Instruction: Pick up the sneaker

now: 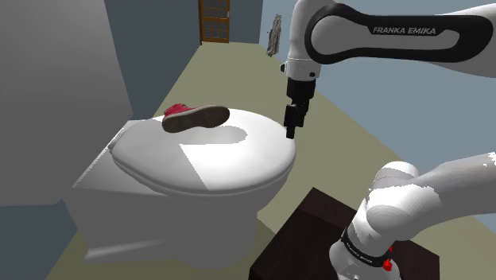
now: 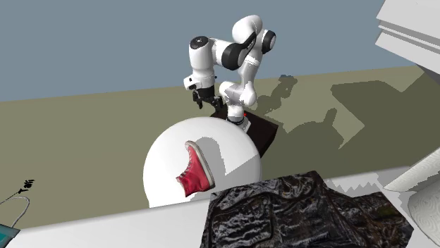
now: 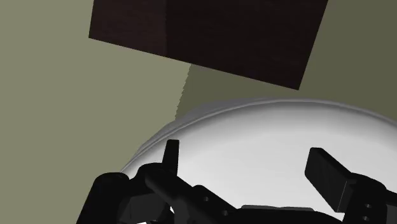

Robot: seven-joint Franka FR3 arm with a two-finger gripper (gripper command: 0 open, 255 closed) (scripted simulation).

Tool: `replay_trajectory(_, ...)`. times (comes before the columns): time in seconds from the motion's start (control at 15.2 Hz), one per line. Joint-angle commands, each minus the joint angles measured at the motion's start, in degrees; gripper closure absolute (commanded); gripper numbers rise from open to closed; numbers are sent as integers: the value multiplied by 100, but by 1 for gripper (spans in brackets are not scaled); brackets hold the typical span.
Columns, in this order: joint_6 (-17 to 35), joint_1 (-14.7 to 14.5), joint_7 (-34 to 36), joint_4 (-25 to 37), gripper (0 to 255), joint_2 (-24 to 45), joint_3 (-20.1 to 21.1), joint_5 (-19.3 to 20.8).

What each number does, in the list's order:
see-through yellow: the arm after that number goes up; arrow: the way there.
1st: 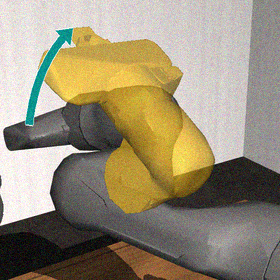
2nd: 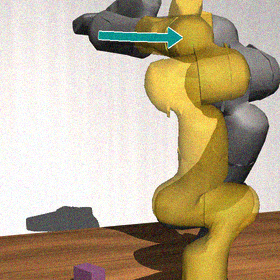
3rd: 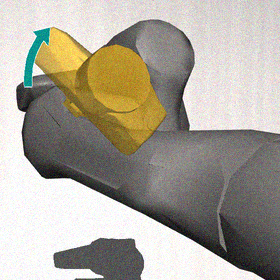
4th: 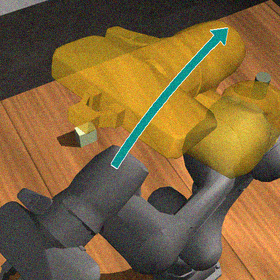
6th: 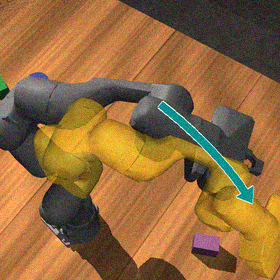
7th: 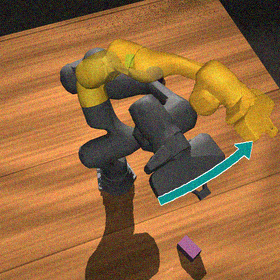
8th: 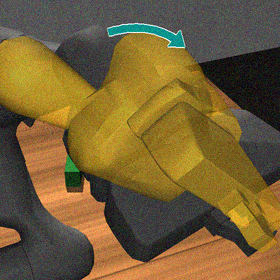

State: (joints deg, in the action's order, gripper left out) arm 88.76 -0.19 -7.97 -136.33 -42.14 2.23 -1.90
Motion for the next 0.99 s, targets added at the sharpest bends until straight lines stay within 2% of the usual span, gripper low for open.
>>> replay_trajectory(0.0, 0, 0, 0, 0, 0, 0, 0, 0)
replay_trajectory(0.46, 29, -300, -734, 1582, 0, 1746, 166, 275)
replay_trajectory(0.92, -296, -571, -1368, 3416, 0, 3383, 466, 613)
